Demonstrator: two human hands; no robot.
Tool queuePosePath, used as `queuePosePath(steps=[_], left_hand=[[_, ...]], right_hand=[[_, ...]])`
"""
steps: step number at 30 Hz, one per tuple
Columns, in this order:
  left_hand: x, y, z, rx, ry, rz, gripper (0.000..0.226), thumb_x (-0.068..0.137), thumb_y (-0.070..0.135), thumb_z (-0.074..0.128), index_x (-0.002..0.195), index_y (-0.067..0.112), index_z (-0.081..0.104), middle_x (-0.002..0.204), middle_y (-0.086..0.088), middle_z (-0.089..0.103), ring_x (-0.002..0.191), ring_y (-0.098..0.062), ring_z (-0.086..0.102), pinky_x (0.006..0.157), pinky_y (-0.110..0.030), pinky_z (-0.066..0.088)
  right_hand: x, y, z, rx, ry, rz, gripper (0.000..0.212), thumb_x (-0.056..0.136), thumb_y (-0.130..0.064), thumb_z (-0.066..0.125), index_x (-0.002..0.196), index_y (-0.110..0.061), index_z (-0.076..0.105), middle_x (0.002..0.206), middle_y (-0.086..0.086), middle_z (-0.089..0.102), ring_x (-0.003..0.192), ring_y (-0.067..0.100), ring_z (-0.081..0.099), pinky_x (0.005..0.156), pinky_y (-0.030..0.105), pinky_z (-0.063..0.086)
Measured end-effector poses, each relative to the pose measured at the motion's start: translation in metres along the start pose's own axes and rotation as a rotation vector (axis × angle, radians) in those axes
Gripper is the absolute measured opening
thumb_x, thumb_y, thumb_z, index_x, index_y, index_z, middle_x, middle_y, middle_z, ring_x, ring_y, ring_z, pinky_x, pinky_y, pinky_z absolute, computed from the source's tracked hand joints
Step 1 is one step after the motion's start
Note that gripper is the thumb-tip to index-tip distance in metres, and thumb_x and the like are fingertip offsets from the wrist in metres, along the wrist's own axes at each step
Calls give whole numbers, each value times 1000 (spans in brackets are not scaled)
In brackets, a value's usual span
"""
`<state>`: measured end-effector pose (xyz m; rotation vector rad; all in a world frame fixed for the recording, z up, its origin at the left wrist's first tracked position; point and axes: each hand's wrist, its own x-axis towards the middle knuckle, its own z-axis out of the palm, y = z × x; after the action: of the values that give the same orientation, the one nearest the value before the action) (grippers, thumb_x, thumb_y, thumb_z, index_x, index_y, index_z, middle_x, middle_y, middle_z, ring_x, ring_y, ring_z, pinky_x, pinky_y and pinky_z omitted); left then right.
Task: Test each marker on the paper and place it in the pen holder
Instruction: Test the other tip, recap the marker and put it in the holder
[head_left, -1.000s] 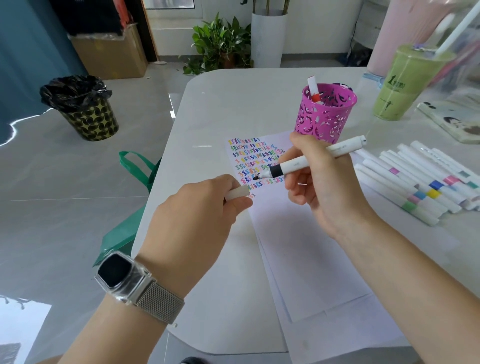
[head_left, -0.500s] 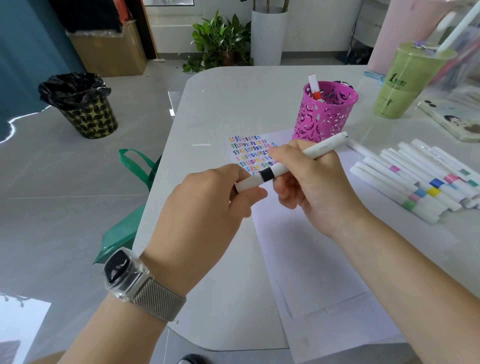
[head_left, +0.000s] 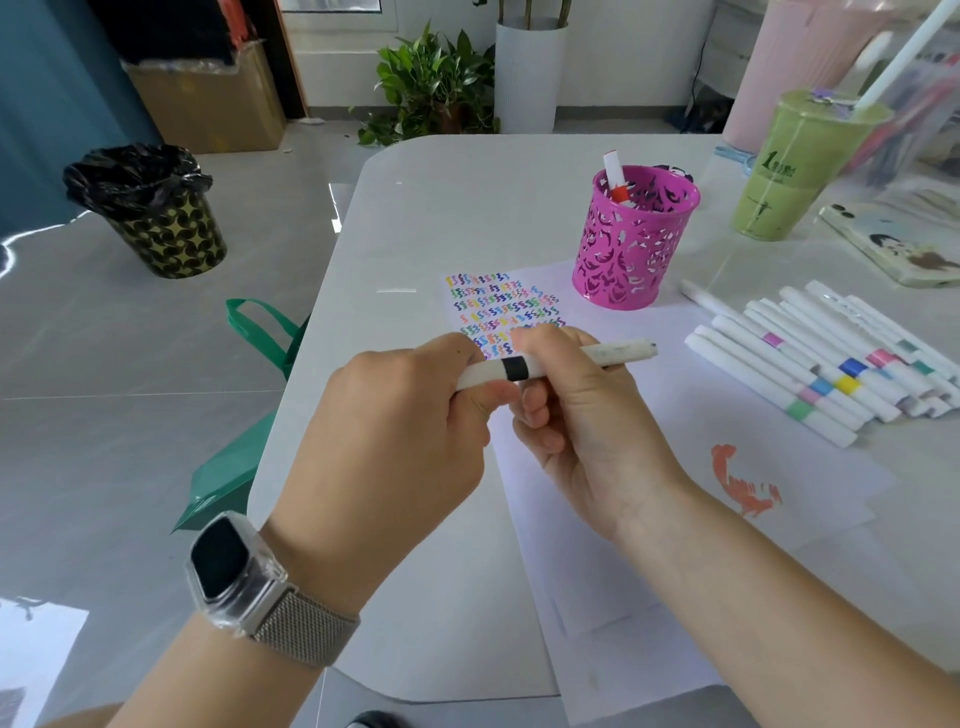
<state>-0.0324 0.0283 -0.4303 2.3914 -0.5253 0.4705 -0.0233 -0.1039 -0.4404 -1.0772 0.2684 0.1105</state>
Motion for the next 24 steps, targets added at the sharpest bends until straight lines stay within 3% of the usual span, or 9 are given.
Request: queuePosePath(steps=[5,9,12,17,20,24], left_hand=[[-3,0,-3,-4,-16,14,36,82,42,43,64,14,59,42,11,47,47,-18,45,39,-24,34],[-6,-1,3,0,-32,4,36,82,42,45,65,13,58,45,5,55,44,-20,45,41,-29,37],[-8,-2,6,-28,-26,-4,28,81,32,55,64,11,59,44,6,55,54,-19,48,43,-25,36],[-9,2,9,-106,-29,-53,28,79,32,55,64,8,59,47,5,58,47,-15,44,41,-22,34],[-6,7,8,-126,-55,-92,32,85,37,54,70,11,60,51,4,61,45,-17,50,48,-31,44],[2,12,0,-90,-57,-120,15,87,37,53,86,26,64,61,10,67,54,-13,61,59,-38,52]], right_hand=[[-4,5,-2,35,-9,20,32,87,-13,58,60,-17,42,43,-1,40,34,6,34,32,14,28],[-5,7,-6,24,-13,43,34,87,-13,59,60,-18,40,41,-1,40,34,7,33,32,14,28],[-5,6,-8,-11,-13,36,37,87,-13,60,56,-19,39,42,0,40,35,9,33,33,15,26],[-5,4,-10,-50,5,31,37,84,-13,63,57,-18,38,41,1,41,33,9,33,33,16,24],[-1,-3,-13,-97,-5,16,35,84,-16,66,58,-17,42,41,0,42,35,8,34,33,16,26],[7,-21,-12,-225,-59,-65,23,71,-33,77,60,-20,61,52,-4,47,44,6,42,42,16,38]])
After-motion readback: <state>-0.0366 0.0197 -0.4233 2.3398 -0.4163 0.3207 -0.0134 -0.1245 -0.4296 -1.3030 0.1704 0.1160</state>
